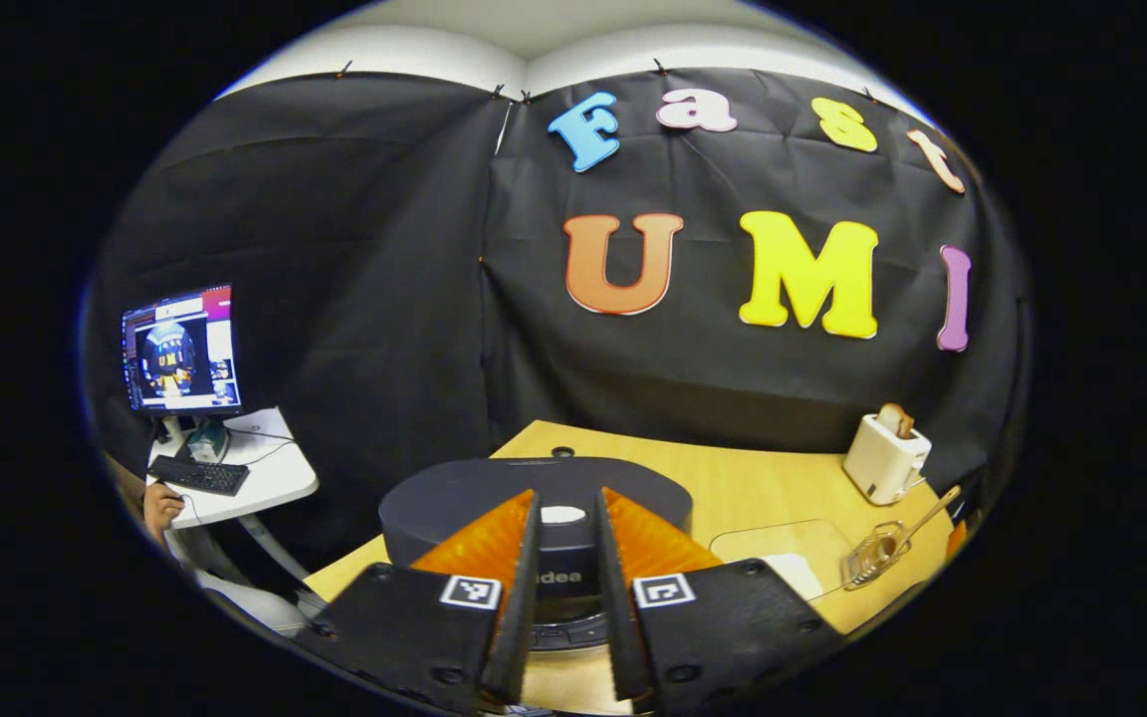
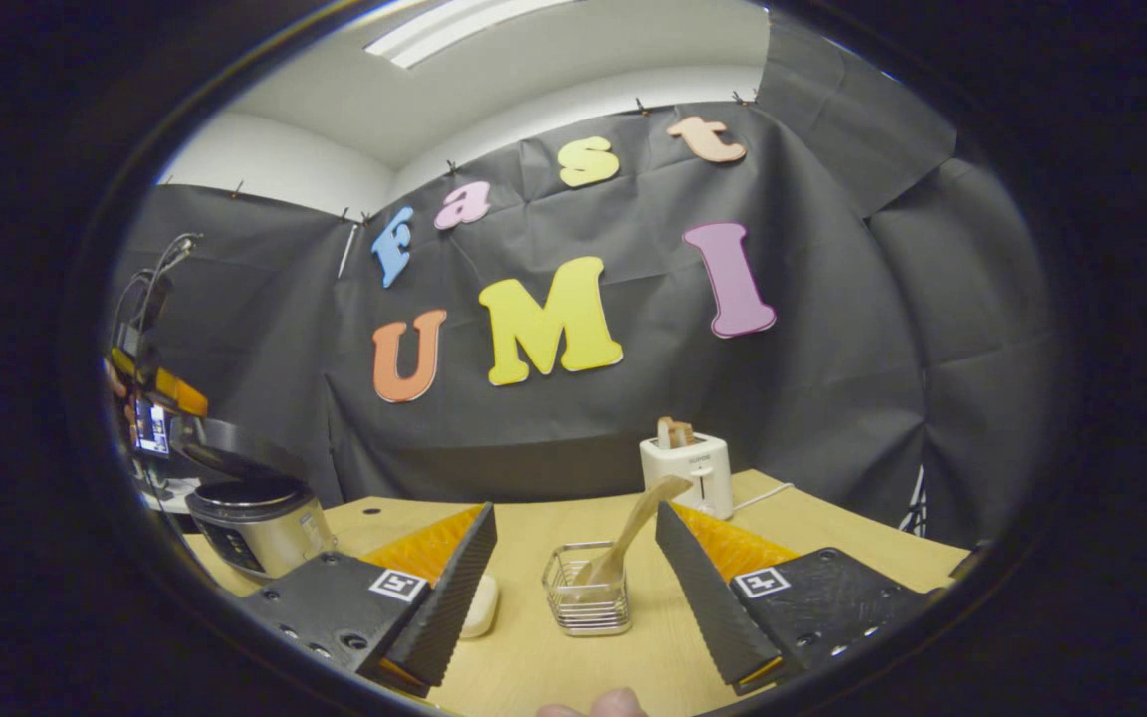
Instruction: Close the left gripper, press the button to open the rice cooker; take a wooden spoon from the chopstick holder with the right hand, scoop a spoonful of rice and pour it into the rice cooker, then put the wooden spoon back into the chopstick holder.
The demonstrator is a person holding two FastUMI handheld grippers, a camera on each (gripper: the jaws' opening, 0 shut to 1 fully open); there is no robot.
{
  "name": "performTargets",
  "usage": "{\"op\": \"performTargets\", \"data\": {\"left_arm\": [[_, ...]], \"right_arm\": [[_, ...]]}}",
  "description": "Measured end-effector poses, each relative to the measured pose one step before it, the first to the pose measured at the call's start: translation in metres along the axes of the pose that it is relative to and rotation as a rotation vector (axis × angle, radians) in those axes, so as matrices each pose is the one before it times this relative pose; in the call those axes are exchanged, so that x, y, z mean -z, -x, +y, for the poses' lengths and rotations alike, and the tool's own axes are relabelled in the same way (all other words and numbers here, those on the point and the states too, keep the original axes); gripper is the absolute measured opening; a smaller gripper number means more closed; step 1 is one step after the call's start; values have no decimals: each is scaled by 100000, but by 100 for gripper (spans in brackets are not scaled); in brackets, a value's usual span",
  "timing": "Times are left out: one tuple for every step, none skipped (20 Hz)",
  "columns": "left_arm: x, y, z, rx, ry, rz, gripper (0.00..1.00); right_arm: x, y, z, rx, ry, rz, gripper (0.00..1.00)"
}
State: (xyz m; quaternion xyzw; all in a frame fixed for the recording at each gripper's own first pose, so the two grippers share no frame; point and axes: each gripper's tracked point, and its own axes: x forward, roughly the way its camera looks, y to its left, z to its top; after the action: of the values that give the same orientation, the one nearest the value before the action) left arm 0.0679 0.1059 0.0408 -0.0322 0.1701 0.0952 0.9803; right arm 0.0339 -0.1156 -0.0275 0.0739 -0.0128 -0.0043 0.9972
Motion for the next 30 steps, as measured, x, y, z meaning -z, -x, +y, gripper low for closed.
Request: {"op": "performTargets", "data": {"left_arm": [[-780,4,-241,1639,-471,-3381,46],[-757,51,-298,1422,-931,-3347,56],[-460,25,-320,167,-1668,-3505,69],[-822,333,242,-1169,-2068,-2982,82],[-171,59,-134,863,-1438,-2604,94],[-9,572,-540,724,-736,-1866,94],[170,335,-195,97,-360,-950,100],[546,399,-189,9,57,-18,100],[689,581,-269,236,1105,-329,100],[409,348,-365,1053,363,-1850,100],[666,477,-224,75,-35,-1321,100],[786,627,163,-527,-13,-1080,100],[854,375,0,-678,-254,-512,100],[965,415,-586,942,804,34,94],[635,175,-476,1372,-150,-695,100],[649,187,20,-349,-919,119,94],[567,298,163,-536,-579,10,94],[430,172,-27,-178,-193,-91,100],[403,92,-168,341,-76,-523,100],[439,132,-17,-45,-36,149,100],[226,142,268,-655,-58,-345,100],[259,86,144,-622,-31,120,100],[166,237,265,-678,55,35,100],[60,109,391,-1207,56,-185,94],[125,95,539,-1291,-248,-135,100],[100,0,542,-1405,-477,4,100],[131,22,421,-1170,-682,103,100],[45,-8,429,-1161,-520,-140,100],[112,-36,288,-953,-221,-51,100],[55,-65,84,-494,-125,180,94]], "right_arm": [[143,8,178,-92,-406,637,96],[167,108,139,-27,137,1084,96],[275,39,-90,316,748,798,96],[53,-12,-272,907,1057,443,92],[122,110,-333,809,888,360,96],[65,42,-204,614,559,390,96],[213,59,-201,558,537,555,92],[198,-30,-126,-193,701,445,96],[201,-27,33,-851,738,613,96],[300,-103,-15,-933,695,1080,96],[589,-284,-211,-394,361,1742,96],[384,-212,-270,103,56,1488,96],[133,-326,-78,3,552,1049,96],[216,-383,-24,-158,877,760,92],[169,-419,36,-159,1399,1038,96],[133,-510,-56,103,1714,922,96],[-4,-647,-70,-36,1589,516,96],[212,-854,-266,351,671,1444,96],[239,-974,-161,-249,-974,1491,92],[421,-1004,-258,171,-2127,2198,92],[414,-994,-277,190,-2673,1987,92],[427,-1081,-470,926,-2581,2156,96],[160,-1079,-473,1129,-2498,1644,92],[223,-1073,-263,225,-2475,1482,96],[6,-1001,-80,-217,-2424,1508,96],[153,-842,-83,-499,-1740,1265,96],[51,-832,-86,-141,-1035,1064,96],[-212,-882,16,-107,-1028,268,92],[-233,-840,-65,75,-1149,-290,92],[81,-786,-36,165,-1649,930,92]]}}
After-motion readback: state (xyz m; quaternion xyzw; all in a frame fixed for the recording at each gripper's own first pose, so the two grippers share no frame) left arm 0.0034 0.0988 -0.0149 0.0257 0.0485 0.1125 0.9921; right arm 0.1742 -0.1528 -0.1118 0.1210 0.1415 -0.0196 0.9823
